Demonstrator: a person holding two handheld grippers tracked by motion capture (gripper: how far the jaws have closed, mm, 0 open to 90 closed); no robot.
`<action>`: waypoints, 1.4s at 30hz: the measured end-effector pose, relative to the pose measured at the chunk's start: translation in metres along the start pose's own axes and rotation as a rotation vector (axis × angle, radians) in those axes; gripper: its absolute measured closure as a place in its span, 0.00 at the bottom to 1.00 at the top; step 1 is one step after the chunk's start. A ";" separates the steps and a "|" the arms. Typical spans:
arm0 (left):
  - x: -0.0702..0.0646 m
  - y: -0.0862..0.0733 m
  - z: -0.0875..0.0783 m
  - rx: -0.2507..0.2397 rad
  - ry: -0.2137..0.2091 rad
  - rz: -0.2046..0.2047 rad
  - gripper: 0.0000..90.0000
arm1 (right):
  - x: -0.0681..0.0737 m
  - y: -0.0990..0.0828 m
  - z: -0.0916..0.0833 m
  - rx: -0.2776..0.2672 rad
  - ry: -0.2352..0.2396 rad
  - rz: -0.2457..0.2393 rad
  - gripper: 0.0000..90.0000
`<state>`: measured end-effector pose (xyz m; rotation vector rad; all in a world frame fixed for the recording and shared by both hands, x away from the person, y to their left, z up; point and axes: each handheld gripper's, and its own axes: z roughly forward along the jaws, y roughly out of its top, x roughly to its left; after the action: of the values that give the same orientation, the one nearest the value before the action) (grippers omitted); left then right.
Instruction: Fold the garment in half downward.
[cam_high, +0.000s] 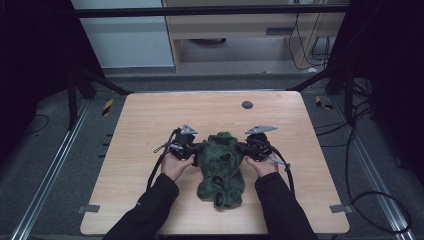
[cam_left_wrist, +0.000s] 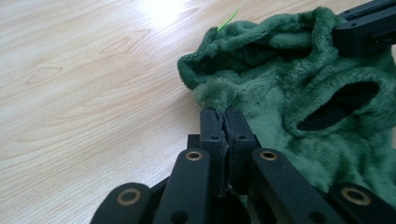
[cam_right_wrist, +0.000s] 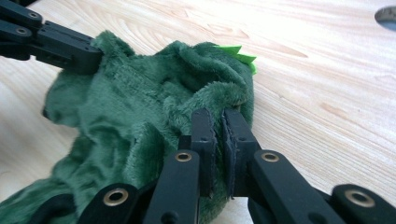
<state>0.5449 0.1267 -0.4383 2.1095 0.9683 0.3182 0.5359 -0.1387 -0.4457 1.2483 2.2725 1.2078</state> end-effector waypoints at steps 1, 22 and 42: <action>-0.002 0.000 -0.003 -0.006 -0.007 0.002 0.97 | 0.001 0.000 -0.003 -0.006 0.004 -0.005 0.94; -0.027 -0.013 -0.053 -0.054 -0.064 0.065 0.98 | 0.026 -0.008 -0.037 -0.080 0.078 -0.064 0.94; -0.033 -0.040 -0.065 -0.021 -0.095 0.075 0.98 | 0.039 -0.031 -0.051 -0.082 0.115 -0.095 0.94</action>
<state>0.4679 0.1547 -0.4215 2.1252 0.8290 0.2624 0.4661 -0.1439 -0.4339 1.0554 2.3082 1.3546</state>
